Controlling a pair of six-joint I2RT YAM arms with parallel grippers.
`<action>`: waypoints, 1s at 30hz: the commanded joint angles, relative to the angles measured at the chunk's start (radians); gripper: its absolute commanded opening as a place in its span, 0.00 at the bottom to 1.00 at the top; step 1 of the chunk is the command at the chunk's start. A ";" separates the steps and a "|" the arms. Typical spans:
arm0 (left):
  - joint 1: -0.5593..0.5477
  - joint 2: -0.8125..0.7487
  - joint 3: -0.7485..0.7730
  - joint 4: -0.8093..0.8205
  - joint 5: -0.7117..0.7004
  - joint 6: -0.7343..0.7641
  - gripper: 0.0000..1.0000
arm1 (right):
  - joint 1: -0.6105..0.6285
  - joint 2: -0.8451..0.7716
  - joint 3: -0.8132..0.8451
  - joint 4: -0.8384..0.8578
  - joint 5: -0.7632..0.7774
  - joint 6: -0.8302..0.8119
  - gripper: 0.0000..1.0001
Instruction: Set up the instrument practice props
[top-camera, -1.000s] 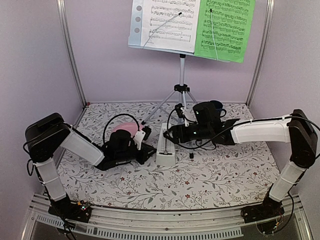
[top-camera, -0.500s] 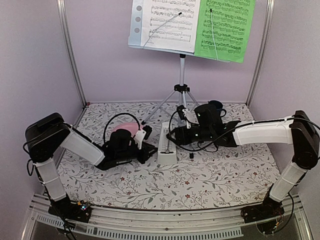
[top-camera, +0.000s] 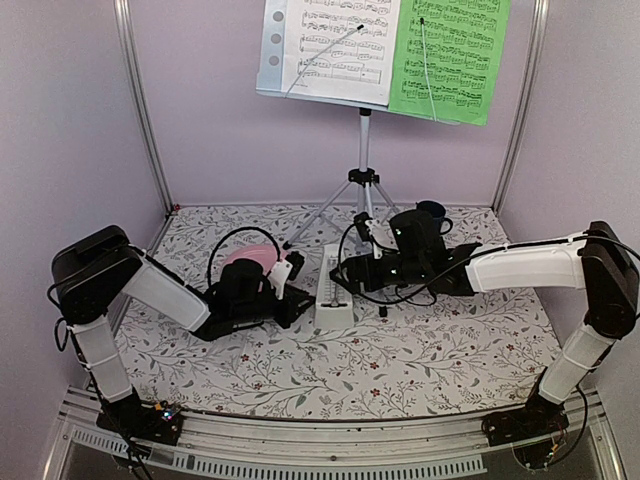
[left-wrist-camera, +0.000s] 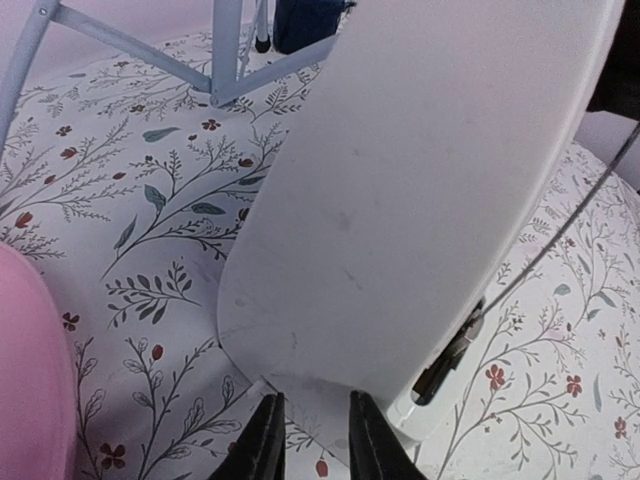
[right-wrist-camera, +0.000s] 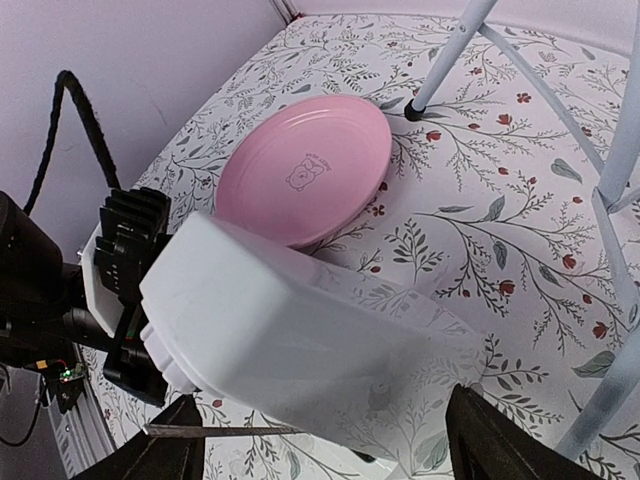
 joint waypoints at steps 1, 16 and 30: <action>-0.013 0.007 0.024 0.013 0.007 -0.004 0.24 | 0.014 -0.021 0.015 0.017 0.041 0.025 0.86; -0.011 -0.009 0.016 -0.005 -0.013 -0.004 0.25 | -0.068 -0.130 -0.128 -0.051 0.144 0.045 0.84; 0.050 -0.076 -0.044 -0.028 -0.044 -0.027 0.25 | -0.244 -0.367 -0.230 -0.131 0.102 0.004 0.88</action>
